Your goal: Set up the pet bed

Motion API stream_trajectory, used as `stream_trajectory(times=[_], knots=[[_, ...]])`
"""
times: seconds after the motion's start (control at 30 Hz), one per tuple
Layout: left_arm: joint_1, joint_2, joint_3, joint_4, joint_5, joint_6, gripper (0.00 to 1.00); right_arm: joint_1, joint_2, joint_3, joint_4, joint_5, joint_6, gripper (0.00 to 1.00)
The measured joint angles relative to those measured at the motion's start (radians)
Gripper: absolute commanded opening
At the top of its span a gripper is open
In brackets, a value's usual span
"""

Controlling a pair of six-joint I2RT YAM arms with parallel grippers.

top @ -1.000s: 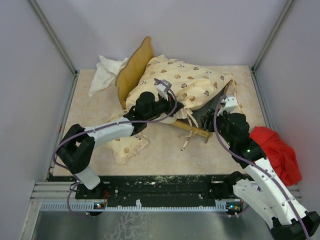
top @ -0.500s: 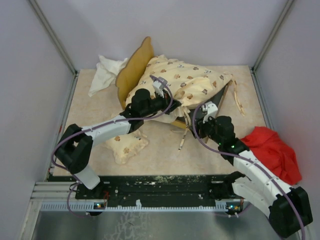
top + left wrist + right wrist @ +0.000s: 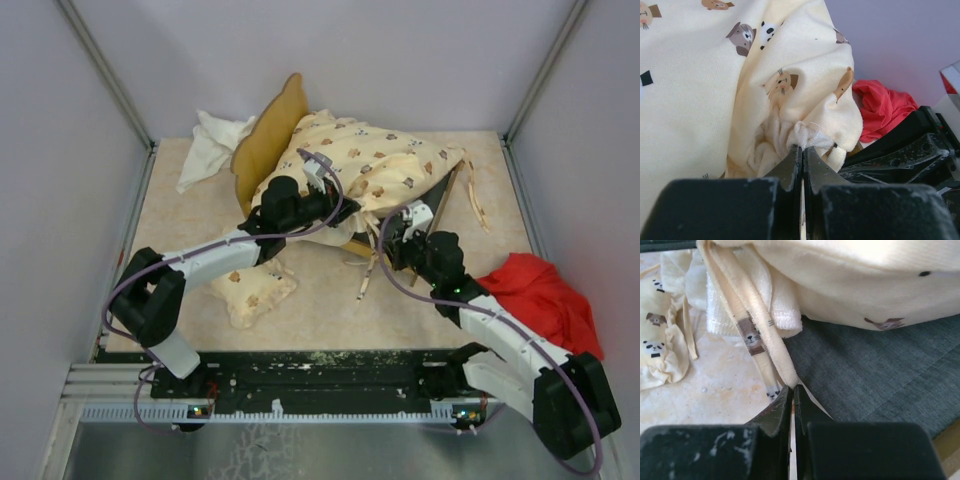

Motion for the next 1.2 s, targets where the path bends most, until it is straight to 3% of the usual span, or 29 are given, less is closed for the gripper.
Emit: stream_trajectory(times=[0.27, 0.5, 0.87, 1.2], knots=[[0.005, 0.001, 0.0, -0.025, -0.009, 0.001, 0.0, 0.0, -0.176, 0.057, -0.196, 0.133, -0.046, 0.0], [0.004, 0.01, 0.0, -0.032, -0.024, 0.006, 0.0, 0.0, -0.197, 0.222, -0.335, 0.216, -0.196, 0.0], [0.004, 0.013, 0.0, -0.035, -0.042, 0.011, 0.0, 0.0, -0.148, 0.271, -0.322, 0.208, -0.418, 0.0], [0.004, 0.021, 0.0, -0.045, -0.052, 0.011, 0.0, 0.0, -0.132, 0.286, -0.267, 0.166, -0.47, 0.0]])
